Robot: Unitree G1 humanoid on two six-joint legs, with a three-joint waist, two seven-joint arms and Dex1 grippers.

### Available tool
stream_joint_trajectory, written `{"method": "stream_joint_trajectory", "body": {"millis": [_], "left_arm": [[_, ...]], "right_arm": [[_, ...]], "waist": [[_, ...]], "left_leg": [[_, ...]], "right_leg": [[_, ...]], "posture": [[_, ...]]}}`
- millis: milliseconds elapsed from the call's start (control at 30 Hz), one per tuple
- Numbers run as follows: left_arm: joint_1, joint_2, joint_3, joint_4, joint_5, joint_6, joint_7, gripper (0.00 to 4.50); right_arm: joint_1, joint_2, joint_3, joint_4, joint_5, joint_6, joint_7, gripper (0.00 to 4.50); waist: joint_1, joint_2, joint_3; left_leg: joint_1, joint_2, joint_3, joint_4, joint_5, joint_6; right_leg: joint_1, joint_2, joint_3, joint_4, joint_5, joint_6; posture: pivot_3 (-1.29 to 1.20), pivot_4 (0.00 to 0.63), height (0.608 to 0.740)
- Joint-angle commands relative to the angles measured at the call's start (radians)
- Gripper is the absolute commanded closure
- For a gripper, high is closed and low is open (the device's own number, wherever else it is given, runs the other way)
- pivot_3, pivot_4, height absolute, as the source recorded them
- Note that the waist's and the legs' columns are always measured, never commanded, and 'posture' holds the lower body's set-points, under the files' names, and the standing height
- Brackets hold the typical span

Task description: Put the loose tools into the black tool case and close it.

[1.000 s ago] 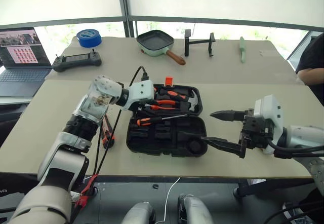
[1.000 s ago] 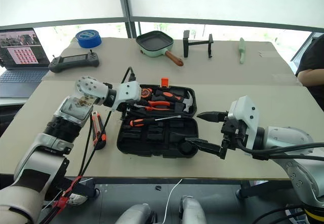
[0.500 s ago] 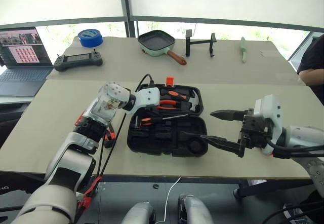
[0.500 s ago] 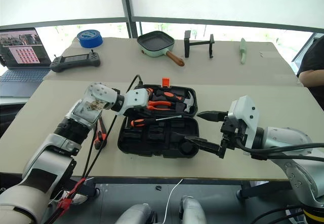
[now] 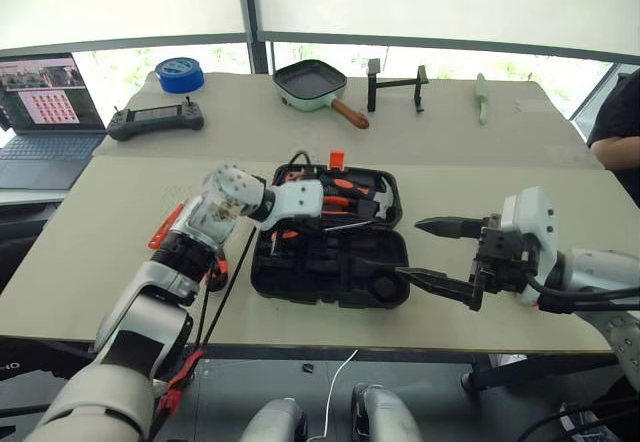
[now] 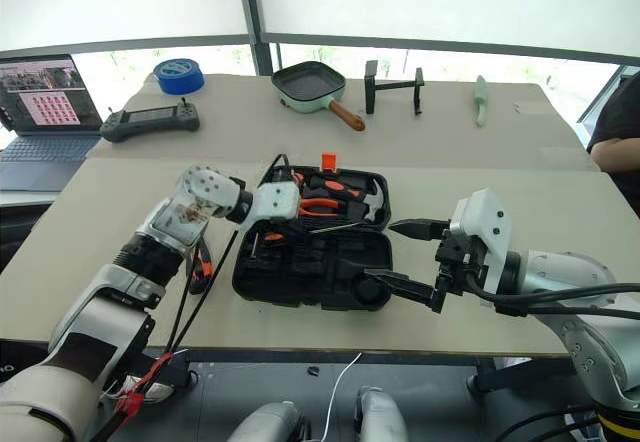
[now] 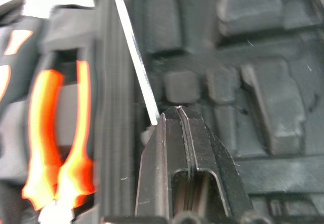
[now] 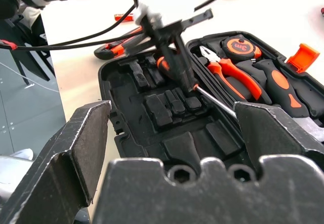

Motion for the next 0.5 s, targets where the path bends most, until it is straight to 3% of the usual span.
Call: {"method": "stream_joint_trajectory", "body": {"millis": [33, 133, 300, 467, 500], "left_arm": [[-0.008, 0.022, 0.026, -0.046, -0.019, 0.069, -0.015, 4.49], [0.013, 0.046, 0.010, -0.068, -0.003, 0.087, -0.035, 3.81], [0.040, 0.061, -0.027, -0.107, 0.020, 0.139, -0.050, 1.91], [0.028, 0.025, -0.018, -0.076, 0.029, 0.115, 0.006, 1.91], [0.023, 0.021, -0.009, -0.076, 0.018, 0.115, 0.003, 2.17]], "right_arm": [[0.005, 0.003, -0.021, -0.030, -0.008, -0.026, -0.004, 0.00], [0.002, 0.003, -0.017, -0.027, -0.013, -0.030, 0.000, 0.00], [0.001, 0.005, -0.014, -0.026, -0.018, -0.033, 0.003, 0.00], [0.003, 0.009, -0.012, -0.030, -0.021, -0.034, 0.000, 0.00], [0.007, 0.010, -0.013, -0.031, -0.022, -0.035, -0.001, 0.00]], "waist": [[-0.002, 0.000, 0.000], [-0.003, 0.000, 0.000], [-0.006, 0.000, 0.000], [0.001, 0.000, 0.000], [0.001, 0.000, 0.000]], "left_leg": [[0.000, 0.000, 0.000, 0.000, 0.000, 0.000], [0.000, 0.000, 0.000, 0.000, 0.000, 0.000], [0.000, 0.000, 0.000, 0.000, 0.000, 0.000], [0.000, 0.000, 0.000, 0.000, 0.000, 0.000], [0.000, 0.000, 0.000, 0.000, 0.000, 0.000]], "right_leg": [[0.000, 0.000, 0.000, 0.000, 0.000, 0.000], [0.000, 0.000, 0.000, 0.000, 0.000, 0.000], [0.000, 0.000, 0.000, 0.000, 0.000, 0.000], [0.000, 0.000, 0.000, 0.000, 0.000, 0.000], [0.000, 0.000, 0.000, 0.000, 0.000, 0.000]], "posture": [[0.00, 0.150, 0.740], [0.00, 0.150, 0.740], [0.00, 0.150, 0.740], [0.00, 0.150, 0.740], [0.00, 0.150, 0.740]]}}
